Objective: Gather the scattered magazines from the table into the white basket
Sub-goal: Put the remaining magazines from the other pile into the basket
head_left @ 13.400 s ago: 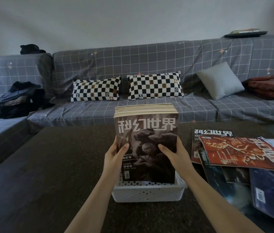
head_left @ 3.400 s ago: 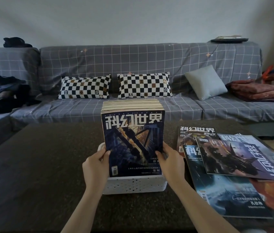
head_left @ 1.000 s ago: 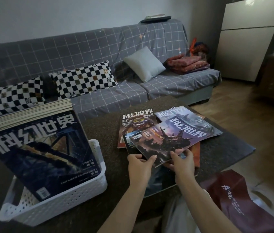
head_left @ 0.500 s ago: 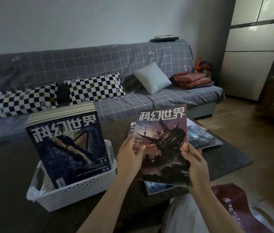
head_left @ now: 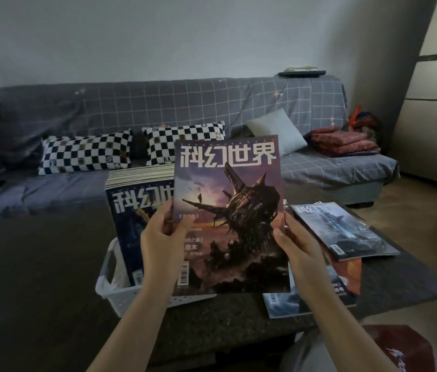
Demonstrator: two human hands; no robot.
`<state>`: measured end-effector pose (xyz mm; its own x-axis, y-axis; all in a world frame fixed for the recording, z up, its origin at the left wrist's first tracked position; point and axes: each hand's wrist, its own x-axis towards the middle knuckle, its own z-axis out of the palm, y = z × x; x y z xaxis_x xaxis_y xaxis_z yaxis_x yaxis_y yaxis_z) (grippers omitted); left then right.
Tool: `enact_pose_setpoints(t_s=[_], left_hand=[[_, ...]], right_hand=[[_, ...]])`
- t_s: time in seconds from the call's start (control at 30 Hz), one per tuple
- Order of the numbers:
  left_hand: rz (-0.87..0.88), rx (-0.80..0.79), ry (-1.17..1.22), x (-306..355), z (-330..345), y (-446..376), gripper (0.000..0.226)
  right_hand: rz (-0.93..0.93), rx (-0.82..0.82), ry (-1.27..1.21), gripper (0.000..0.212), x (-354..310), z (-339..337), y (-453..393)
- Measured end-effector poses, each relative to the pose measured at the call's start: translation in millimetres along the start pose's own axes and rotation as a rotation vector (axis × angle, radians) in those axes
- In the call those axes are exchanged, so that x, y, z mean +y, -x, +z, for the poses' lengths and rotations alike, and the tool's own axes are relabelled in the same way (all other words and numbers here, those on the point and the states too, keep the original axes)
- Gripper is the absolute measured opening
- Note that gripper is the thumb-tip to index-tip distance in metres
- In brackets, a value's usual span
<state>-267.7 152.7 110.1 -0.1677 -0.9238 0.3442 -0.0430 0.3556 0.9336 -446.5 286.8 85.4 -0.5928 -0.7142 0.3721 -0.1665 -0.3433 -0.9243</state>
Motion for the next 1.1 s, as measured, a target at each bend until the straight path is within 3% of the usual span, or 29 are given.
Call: enact_pose_setpoints(t_s=[0.13,0.27,0.33,0.47,0.73,0.9,1.1], left_hand=[[0.055,0.155,0.089,2,-41,-13,0.028],[0.019,0.233,0.211,-5,-70,-30,0.022],[0.007,0.266,0.221,-11,-80,-37,0.017],[-0.046,0.287,0.180,-29,-92,-46,0.010],[-0.214,0.316,0.079,-74,-93,-36,0.021],[-0.246,0.336,0.111,-83,-96,-38,0.014],[-0.222,0.335,-0.023,-87,-95,-34,0.011]], right_hand=[[-0.053,-0.110,0.026,0.016,1,42,-18],[-0.060,-0.138,0.085,0.029,3,81,-33],[-0.022,-0.109,0.134,0.025,8,95,-41],[0.036,-0.062,0.179,0.017,21,113,-51],[0.050,-0.067,0.587,0.017,53,117,-49],[-0.008,-0.016,0.573,0.005,54,124,-48],[-0.057,0.034,0.551,0.020,57,130,-52]])
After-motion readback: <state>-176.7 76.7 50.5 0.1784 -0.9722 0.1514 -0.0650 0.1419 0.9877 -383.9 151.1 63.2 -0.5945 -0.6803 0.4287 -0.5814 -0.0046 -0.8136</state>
